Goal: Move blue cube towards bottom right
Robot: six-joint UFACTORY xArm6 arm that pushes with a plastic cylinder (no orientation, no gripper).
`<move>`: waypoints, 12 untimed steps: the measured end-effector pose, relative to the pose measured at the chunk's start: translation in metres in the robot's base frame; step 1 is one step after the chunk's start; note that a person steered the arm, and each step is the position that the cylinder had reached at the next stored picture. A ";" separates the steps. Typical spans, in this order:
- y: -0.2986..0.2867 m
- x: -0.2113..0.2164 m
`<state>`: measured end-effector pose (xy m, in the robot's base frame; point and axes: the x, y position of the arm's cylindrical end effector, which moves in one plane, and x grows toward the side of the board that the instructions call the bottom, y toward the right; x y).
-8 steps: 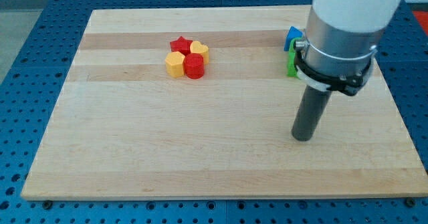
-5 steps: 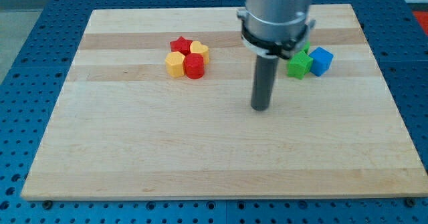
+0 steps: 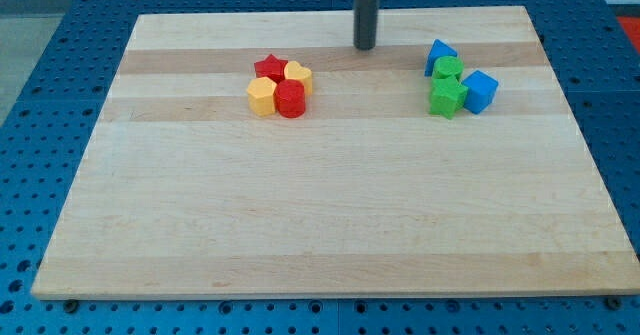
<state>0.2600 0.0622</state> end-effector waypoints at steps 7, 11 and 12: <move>0.148 0.049; 0.121 0.093; 0.114 0.106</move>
<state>0.3656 0.1757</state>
